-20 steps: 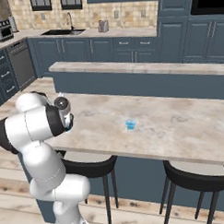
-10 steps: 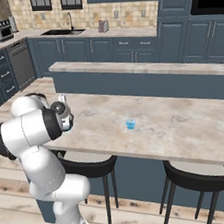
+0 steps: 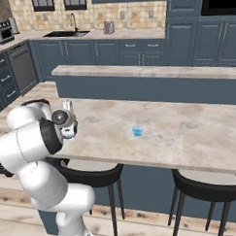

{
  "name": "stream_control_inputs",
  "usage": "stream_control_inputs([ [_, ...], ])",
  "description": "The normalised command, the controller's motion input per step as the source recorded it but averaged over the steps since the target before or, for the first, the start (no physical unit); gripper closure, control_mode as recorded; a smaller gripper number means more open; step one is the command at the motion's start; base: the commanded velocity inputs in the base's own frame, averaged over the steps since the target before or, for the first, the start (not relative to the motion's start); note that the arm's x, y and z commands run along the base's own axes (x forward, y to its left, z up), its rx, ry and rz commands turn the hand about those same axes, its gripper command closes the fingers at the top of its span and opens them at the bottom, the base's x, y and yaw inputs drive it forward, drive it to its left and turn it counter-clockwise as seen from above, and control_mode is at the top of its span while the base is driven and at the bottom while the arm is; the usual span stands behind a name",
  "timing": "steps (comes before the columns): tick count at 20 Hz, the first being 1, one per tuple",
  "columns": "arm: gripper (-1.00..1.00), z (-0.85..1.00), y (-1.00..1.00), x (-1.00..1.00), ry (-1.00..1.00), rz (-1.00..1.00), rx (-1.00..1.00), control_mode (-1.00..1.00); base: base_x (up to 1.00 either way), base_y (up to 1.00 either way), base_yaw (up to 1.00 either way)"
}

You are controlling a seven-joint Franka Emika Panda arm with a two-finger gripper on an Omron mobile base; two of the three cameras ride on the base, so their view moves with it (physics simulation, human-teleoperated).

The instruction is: Stack the yogurt containers by placing the smaller containers on top of the larger containers.

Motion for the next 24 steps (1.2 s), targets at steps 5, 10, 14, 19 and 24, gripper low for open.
stream_control_inputs([
  [5, -1.00, 0.35, -0.20, -0.06, 0.02, -0.02, 0.00, -1.00, 0.00, 0.00, 0.00],
  [10, -1.00, 0.35, -0.22, -0.08, 0.07, 0.00, 0.00, -1.00, 0.00, 0.00, 0.00],
  [14, -1.00, 0.34, -0.24, -0.09, 0.16, 0.00, -0.01, -1.00, 0.00, 0.00, 0.00],
  [19, -1.00, 0.35, -0.23, -0.05, 0.22, 0.00, -0.04, -1.00, 0.00, 0.00, 0.00],
  [24, -1.00, 0.40, -0.22, -0.01, 0.28, 0.00, -0.05, -1.00, 0.00, 0.00, 0.00],
])
